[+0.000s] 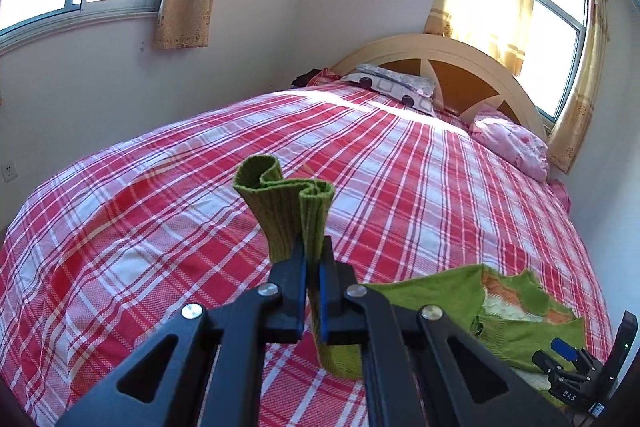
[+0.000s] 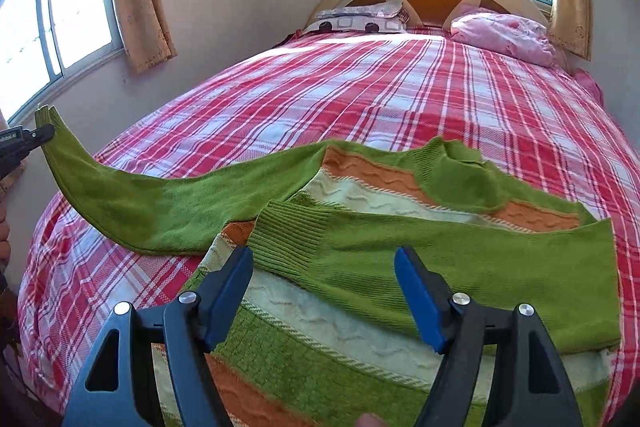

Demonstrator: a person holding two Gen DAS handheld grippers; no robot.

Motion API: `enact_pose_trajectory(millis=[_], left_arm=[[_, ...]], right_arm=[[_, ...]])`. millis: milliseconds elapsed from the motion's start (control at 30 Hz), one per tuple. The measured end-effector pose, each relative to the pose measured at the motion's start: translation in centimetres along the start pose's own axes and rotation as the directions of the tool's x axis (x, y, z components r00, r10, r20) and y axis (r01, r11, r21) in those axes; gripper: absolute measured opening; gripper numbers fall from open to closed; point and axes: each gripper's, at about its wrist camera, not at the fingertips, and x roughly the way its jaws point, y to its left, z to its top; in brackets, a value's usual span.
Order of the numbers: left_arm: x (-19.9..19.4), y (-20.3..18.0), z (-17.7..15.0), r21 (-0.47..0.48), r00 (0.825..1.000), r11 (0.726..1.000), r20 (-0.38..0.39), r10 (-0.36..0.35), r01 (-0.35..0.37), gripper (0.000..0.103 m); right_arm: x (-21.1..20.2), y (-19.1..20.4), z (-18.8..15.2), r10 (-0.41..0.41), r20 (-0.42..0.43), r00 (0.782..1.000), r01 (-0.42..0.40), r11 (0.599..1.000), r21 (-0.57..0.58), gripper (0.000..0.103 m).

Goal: Fold small clothes
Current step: 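Close the left tool on the other sleeve cuff and lift it, then carry the cuff with the left tool across the sweater body and release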

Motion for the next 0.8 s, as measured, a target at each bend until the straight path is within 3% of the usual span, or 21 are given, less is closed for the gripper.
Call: enact_pose_trajectory(millis=[400,800], left_arm=[[-2.3,-10.3,3.3,0.095,0.981,0.982,0.089,-0.173,0.165,0.005],[-2.1,-22.1,4.0,0.174,0.936,0.928,0.071,-0.345,0.329,0.005]], right_arm=[[-8.7,-7.3,-2.6,-0.073,0.070,0.995,0.069,0.996,0.055,0.074],[-15.2,-15.2,-7.9,-0.178,0.076,0.981,0.162,0.969,0.187,0.074]])
